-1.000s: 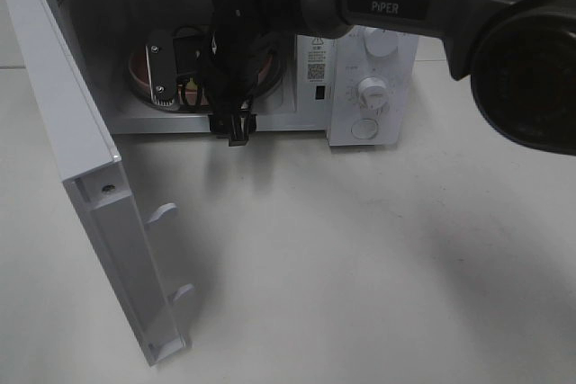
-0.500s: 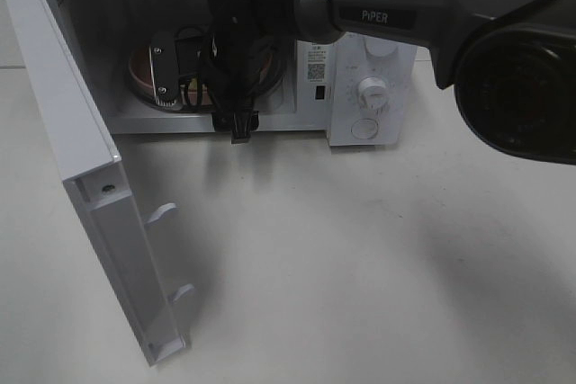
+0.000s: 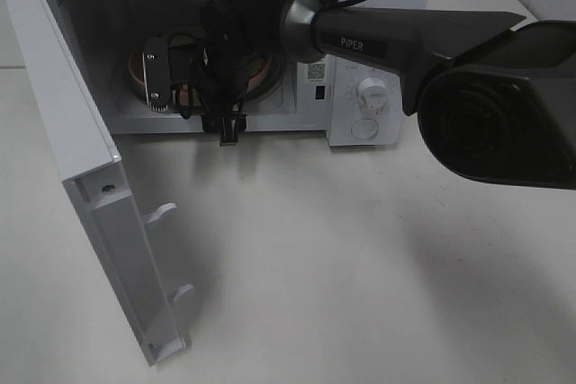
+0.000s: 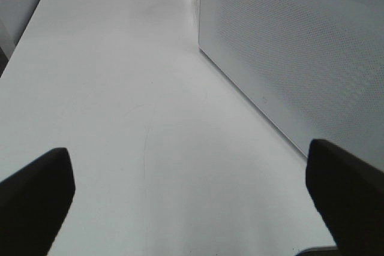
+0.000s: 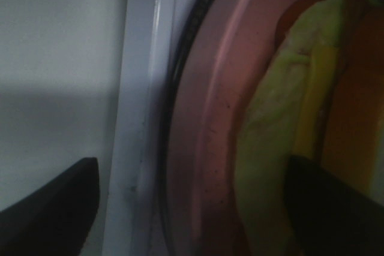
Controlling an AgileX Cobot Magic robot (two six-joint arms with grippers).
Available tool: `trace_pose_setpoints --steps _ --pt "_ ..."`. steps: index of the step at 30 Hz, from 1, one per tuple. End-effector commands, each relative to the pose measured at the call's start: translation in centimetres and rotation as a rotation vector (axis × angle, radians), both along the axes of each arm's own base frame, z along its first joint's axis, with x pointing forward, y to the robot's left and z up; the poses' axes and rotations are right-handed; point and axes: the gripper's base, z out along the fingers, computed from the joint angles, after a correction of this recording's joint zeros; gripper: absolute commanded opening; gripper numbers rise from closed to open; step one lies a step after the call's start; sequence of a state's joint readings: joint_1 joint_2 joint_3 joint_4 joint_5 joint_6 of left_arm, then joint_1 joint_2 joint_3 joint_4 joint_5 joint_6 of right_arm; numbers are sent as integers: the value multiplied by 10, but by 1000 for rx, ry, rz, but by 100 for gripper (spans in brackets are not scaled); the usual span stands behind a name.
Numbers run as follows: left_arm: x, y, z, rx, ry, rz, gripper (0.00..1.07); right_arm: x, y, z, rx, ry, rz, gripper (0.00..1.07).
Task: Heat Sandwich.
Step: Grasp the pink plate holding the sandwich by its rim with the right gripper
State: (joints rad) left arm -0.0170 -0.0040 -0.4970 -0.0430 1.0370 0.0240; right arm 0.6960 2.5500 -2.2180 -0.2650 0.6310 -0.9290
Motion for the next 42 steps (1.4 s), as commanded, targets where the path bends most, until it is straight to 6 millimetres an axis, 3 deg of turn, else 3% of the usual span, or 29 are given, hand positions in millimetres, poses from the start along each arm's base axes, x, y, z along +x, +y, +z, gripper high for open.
trace_pose_setpoints --steps 1,4,9,12,13,14,16,18,34,42 --pt "-3 0 -1 2 -26 5 101 -1 3 -13 24 42 -17 78" --pt "-3 0 -1 2 -26 5 101 -2 4 -17 31 54 -20 75" --pt "-3 0 -1 2 -26 5 101 -2 4 -17 32 56 -21 61" --pt "-3 0 -1 2 -26 5 101 -2 3 -15 35 57 -26 37" --pt "-3 0 -1 2 -26 5 101 -2 3 -15 35 57 -26 37" --pt "-3 0 -1 2 -26 5 101 -2 3 -15 33 60 -27 21" --pt "-3 0 -1 2 -26 5 101 -3 3 -15 30 65 -30 6" --pt "-3 0 -1 2 -26 5 101 -3 3 -15 31 68 -32 0" --pt "-3 0 -1 2 -26 5 101 -4 2 -12 27 84 -39 1" --pt "-3 0 -1 2 -26 5 101 -6 0 6 30 77 -43 1"
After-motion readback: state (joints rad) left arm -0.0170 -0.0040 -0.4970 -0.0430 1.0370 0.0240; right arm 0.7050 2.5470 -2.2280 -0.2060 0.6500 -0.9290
